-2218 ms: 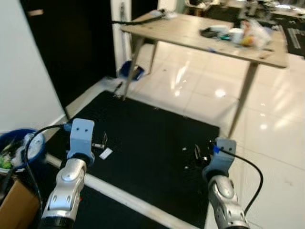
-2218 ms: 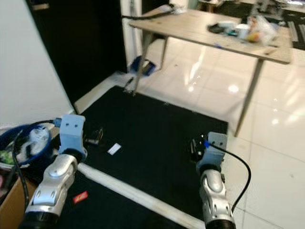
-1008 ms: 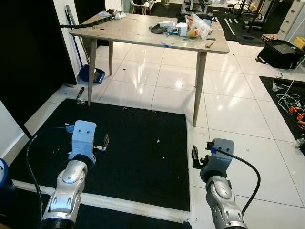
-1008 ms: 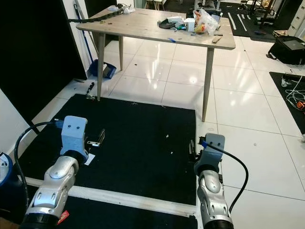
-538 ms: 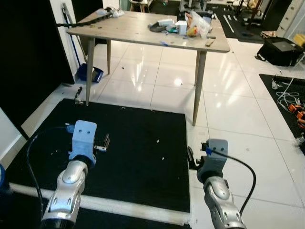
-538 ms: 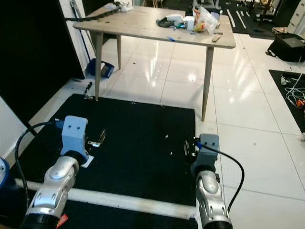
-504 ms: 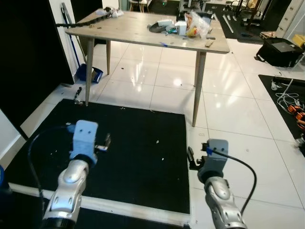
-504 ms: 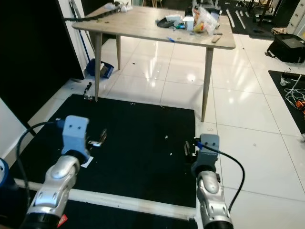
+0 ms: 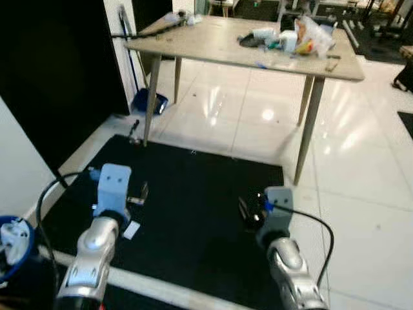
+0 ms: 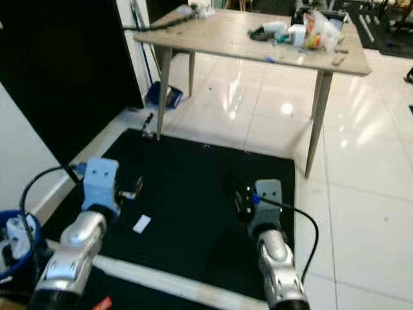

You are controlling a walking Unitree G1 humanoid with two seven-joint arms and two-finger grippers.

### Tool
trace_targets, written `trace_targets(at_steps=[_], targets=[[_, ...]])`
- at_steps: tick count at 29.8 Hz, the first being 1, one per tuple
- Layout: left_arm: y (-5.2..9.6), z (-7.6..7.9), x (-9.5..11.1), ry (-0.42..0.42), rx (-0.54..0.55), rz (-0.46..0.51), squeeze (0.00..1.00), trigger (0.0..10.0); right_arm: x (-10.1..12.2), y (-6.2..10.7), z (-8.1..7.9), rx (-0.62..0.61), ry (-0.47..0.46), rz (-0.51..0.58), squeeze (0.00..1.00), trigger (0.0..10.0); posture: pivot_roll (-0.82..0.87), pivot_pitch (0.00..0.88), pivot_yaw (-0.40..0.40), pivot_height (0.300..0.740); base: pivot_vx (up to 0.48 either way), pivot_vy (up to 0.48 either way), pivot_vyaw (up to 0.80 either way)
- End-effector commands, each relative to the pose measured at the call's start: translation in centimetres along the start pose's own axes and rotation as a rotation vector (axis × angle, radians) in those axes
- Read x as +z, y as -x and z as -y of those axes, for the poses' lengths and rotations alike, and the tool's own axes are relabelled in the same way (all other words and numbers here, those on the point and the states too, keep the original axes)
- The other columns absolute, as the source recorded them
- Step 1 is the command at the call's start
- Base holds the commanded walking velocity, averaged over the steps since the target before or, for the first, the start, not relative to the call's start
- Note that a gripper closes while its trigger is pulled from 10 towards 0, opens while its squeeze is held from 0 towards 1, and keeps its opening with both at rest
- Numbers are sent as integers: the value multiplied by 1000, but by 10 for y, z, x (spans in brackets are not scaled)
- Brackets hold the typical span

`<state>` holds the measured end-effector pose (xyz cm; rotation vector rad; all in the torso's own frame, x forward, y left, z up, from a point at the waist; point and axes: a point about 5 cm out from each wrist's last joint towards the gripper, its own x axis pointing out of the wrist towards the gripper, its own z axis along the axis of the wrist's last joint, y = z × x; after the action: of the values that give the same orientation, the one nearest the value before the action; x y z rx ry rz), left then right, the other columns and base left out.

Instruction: Picking trash to rubbish bin

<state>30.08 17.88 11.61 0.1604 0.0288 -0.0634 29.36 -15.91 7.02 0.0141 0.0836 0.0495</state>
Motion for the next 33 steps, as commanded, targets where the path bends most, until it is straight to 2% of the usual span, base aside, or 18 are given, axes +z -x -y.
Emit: trace_targets(at_steps=[1,7,18,33], targets=[[4,-4,-7,-10,10,-27,0,10000,-7,3,-6,16,-9,-27,0,10000,-26,70,15,740,330,0,0],[4,-4,-7,-10,9,-26,0,10000,-8,4,-3,2,-25,-31,0,10000,-26,72,15,740,328,0,-135],[4,-4,-7,-15,3,-27,0,10000,-8,4,-2,-9,-26,-31,0,10000,-26,79,19,740,328,0,-743],[4,-3,-7,-14,4,-29,0,10000,-9,5,0,-23,-24,-34,0,10000,-26,80,19,740,324,0,0]])
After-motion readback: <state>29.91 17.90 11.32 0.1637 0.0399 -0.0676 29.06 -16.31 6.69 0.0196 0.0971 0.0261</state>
